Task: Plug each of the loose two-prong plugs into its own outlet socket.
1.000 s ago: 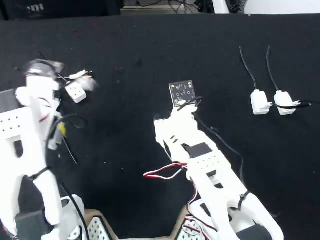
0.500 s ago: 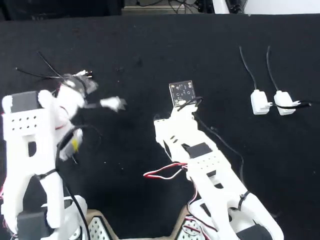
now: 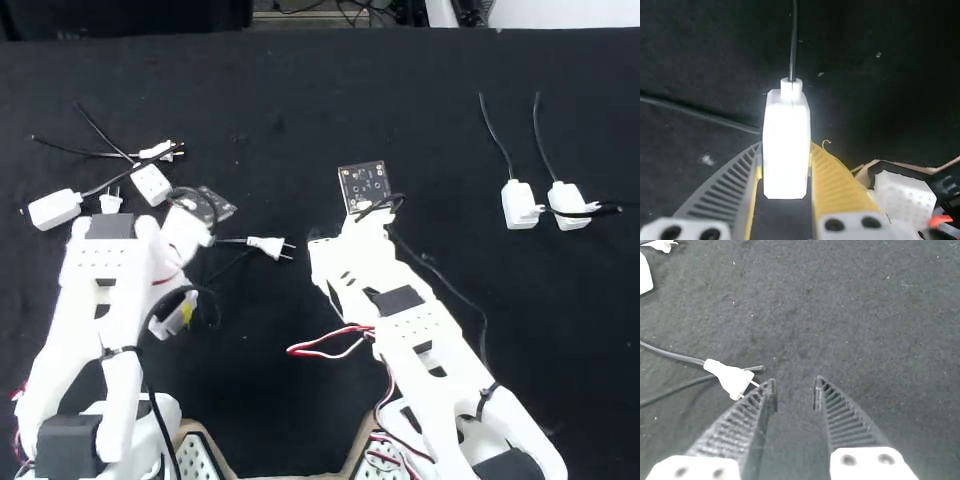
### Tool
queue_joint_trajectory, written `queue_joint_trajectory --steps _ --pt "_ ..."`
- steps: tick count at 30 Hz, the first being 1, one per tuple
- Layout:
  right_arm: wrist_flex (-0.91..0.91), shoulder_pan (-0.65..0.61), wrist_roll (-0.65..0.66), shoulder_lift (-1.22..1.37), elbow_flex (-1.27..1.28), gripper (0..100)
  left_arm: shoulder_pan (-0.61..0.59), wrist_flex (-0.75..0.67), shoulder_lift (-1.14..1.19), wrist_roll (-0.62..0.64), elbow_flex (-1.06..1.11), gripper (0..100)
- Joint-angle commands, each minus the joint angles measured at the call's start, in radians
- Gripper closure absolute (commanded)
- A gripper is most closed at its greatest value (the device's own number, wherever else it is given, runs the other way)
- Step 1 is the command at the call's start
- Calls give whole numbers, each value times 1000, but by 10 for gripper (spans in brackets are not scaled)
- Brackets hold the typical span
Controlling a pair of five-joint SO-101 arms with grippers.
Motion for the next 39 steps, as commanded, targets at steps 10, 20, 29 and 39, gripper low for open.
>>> queue_joint_trajectory --steps 10,20,29,39 --pt "-25 -5 0 -36 -5 879 -18 48 -32 18 -183 723" --pt "-25 -5 0 -36 -5 879 -226 -227 -25 -64 35 739" --pt "-25 -3 0 -36 -5 879 -177 -292 -37 -64 188 739" --pt "-25 43 -2 -41 -10 880 142 -114 -35 126 56 740"
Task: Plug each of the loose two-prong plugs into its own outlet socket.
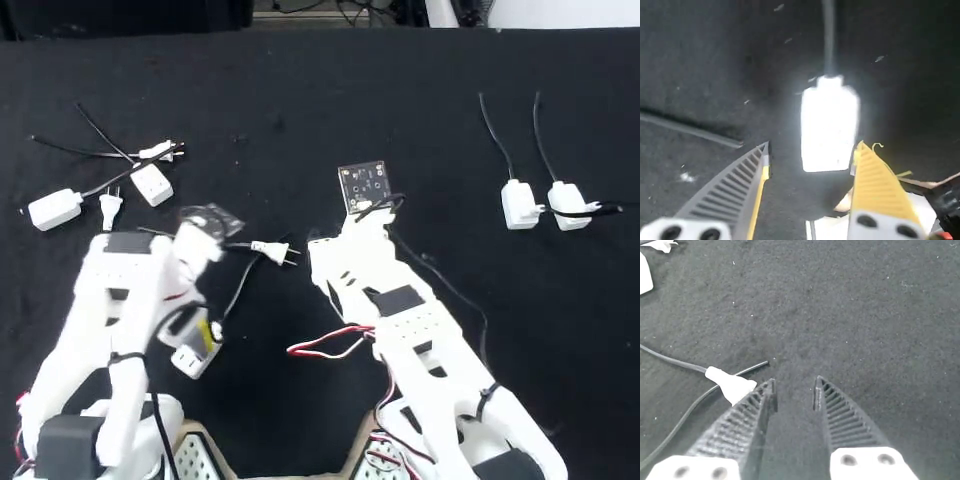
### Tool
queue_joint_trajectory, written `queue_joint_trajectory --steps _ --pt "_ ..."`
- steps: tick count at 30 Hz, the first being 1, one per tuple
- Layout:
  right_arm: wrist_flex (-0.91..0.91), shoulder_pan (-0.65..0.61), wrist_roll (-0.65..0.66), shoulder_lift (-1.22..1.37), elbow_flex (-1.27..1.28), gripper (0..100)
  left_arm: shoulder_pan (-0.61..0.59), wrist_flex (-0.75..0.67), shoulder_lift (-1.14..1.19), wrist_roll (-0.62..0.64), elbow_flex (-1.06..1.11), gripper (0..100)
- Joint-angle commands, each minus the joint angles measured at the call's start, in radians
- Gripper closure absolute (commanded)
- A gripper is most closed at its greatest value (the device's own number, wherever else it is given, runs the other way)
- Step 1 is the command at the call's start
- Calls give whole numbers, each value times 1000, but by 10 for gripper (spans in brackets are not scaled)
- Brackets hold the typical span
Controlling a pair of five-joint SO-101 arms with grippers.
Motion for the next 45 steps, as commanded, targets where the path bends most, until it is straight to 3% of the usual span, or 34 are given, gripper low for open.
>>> queue_joint_trajectory --steps 1,7,11,14,18,23,28,34,37,45 --pt "-25 61 -6 -38 -12 881 102 14 -26 55 -97 740" --pt "-25 115 -9 -38 -22 881 90 -81 -23 84 -194 740" --pt "-25 117 -9 -38 -22 881 56 -272 48 227 -220 737" --pt "-25 115 -9 -38 -22 881 31 -321 181 270 -283 738" --pt "-25 112 -9 -38 -22 881 8 -282 376 351 -421 737" --pt "-25 112 -9 -38 -22 881 -2 -127 542 353 -605 739" --pt "-25 112 -9 -38 -22 881 -96 32 595 215 -664 740" --pt "-25 112 -9 -38 -24 881 -202 192 523 -9 -565 740" --pt "-25 112 -9 -38 -24 881 -219 180 411 -64 -437 740" --pt "-25 112 -9 -38 -24 881 -240 -41 92 -91 -45 740"
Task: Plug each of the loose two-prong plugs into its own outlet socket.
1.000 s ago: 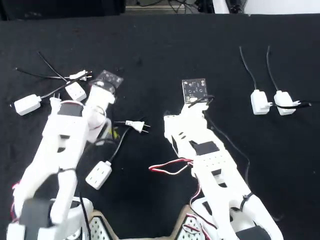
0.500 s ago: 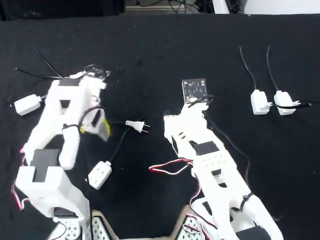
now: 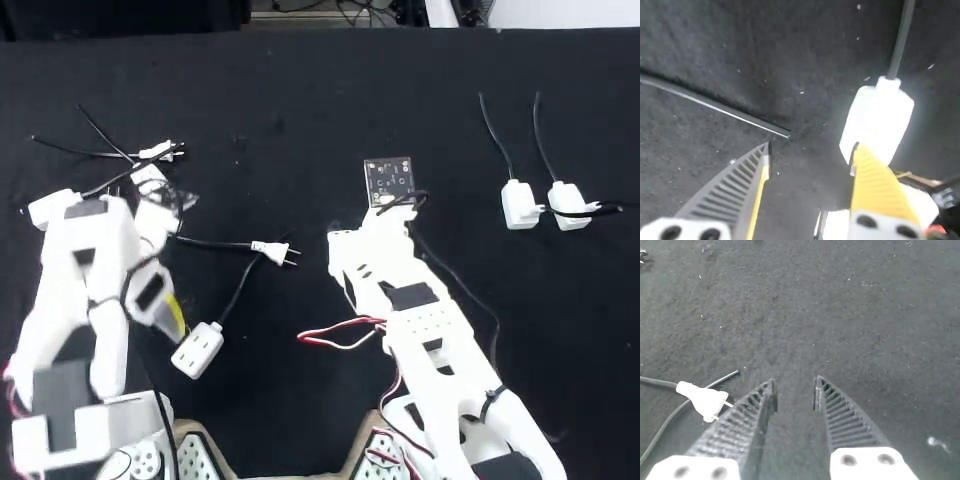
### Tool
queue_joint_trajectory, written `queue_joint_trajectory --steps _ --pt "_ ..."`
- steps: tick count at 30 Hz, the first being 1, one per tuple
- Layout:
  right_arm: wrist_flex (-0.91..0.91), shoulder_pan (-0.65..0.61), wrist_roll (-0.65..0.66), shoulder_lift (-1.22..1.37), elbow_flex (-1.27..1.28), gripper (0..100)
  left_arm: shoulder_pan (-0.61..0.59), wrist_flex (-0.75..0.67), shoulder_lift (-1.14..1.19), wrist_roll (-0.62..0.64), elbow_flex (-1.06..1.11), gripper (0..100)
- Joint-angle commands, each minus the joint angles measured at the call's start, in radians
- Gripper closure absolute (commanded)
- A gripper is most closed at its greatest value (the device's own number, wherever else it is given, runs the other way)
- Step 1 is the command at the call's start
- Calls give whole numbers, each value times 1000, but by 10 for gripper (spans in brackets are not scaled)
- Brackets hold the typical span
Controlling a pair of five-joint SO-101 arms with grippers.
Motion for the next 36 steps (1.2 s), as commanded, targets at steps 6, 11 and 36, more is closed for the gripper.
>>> queue_joint_trajectory --steps 6,11,36 --pt "-25 14 -9 -33 -24 881 8 -167 -316 31 328 739" --pt "-25 14 -9 -33 -24 881 79 -157 -413 98 366 739" --pt "-25 18 -9 -33 -22 881 173 -199 -482 153 469 738"
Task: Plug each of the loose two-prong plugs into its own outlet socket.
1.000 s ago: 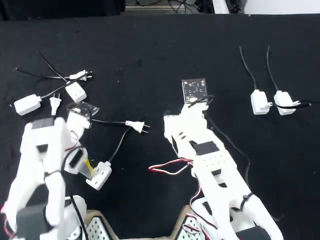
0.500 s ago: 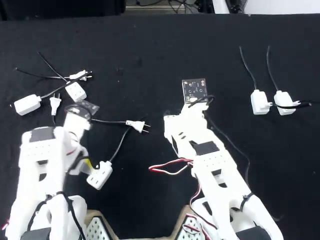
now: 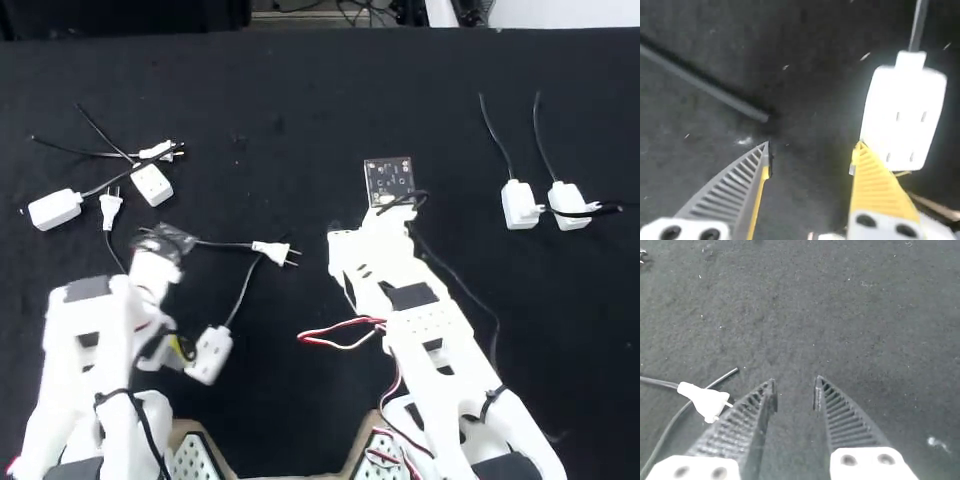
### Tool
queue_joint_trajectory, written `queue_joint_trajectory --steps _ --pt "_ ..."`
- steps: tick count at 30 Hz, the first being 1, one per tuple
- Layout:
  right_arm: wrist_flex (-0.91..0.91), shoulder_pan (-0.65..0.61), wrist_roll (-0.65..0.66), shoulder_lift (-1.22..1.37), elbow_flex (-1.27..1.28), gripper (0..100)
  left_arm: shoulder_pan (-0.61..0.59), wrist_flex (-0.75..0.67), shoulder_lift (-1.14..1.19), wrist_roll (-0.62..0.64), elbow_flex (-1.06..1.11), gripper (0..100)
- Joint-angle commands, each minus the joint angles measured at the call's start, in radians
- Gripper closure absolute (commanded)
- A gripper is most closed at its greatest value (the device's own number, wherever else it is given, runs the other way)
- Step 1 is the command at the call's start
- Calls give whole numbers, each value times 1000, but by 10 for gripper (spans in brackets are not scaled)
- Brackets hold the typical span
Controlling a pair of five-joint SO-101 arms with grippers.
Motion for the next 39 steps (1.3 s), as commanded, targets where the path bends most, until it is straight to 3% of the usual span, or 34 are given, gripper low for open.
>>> queue_joint_trajectory --steps 1,6,13,19,24,29,35,39 --pt "-25 20 -9 -35 -22 881 243 0 -20 170 -7 738" --pt "-25 21 -9 -35 -22 881 516 -2 -12 318 -62 737" --pt "-26 71 -9 -35 -35 881 673 -28 -9 327 -160 736" --pt "-26 166 -20 -35 -56 881 598 -46 -9 331 -251 736" --pt "-26 235 -163 -35 -61 881 545 -160 21 364 -314 735" --pt "-26 233 -164 -35 -61 881 578 -319 279 400 -357 735" --pt "-26 232 -164 -35 -61 881 567 -325 563 457 -535 739" --pt "-26 232 -164 -35 -61 881 472 -325 623 517 -567 740"
